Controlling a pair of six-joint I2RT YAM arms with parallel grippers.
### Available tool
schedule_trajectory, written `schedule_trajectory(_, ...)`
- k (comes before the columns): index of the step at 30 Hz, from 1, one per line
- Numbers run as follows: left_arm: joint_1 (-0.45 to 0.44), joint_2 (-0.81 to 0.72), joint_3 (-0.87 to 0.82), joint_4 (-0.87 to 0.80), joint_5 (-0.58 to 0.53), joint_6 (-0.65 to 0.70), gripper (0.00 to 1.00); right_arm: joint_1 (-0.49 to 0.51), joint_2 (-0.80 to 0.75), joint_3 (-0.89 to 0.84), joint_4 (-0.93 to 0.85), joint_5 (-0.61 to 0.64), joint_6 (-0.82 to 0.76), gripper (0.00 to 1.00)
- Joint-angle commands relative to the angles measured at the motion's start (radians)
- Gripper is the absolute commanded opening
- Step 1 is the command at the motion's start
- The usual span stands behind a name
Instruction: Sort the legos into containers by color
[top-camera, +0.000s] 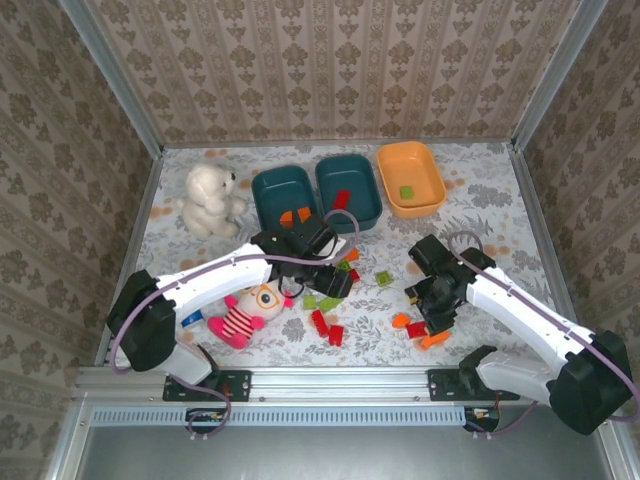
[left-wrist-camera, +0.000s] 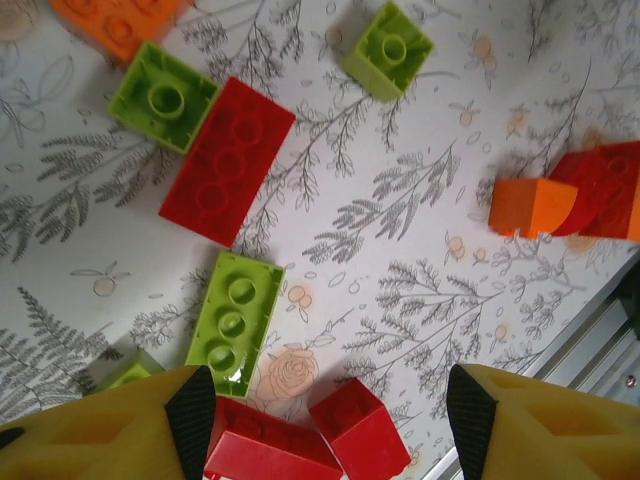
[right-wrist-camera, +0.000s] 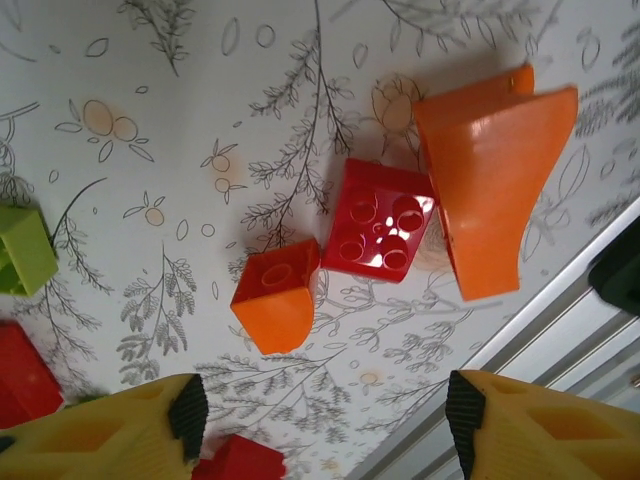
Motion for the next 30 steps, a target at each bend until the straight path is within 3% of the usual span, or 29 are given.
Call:
schedule_trajectory(1, -0.007, -0.062, -0.013, 0.039, -0.011, 0.013, 0.66, 0.029, -0.026, -0.081, 0.045, -0.033, 0.210, 0.73)
schedule_trajectory(6, -0.007, -0.076, -0.002, 0.027, -0.027, 0.023, 0.66, 0.080, -0.036, -0.158, 0.133, -0.036, 0.333, 0.83)
schedule_trajectory(11, -0.007, -0.095, -0.007, 0.025, -0.036, 0.013, 0.66, 0.124, -0.037, -0.220, 0.230, -0.014, 0.444, 0.83)
schedule_trajectory(17, -0.007, -0.116, -0.015, 0.020, -0.043, -0.001, 0.66, 0.099, 0.020, -0.273, 0.315, 0.004, 0.448, 0.83)
schedule_trajectory(23, -0.007, -0.126, -0.015, 0.010, -0.047, -0.004, 0.66, -0.013, 0.060, -0.243, 0.291, 0.016, 0.310, 0.72)
schedule_trajectory(30, -0.007, -0.126, -0.021, 0.019, -0.051, -0.018, 0.65, -0.029, 0.084, -0.250, 0.316, 0.006, 0.259, 0.62)
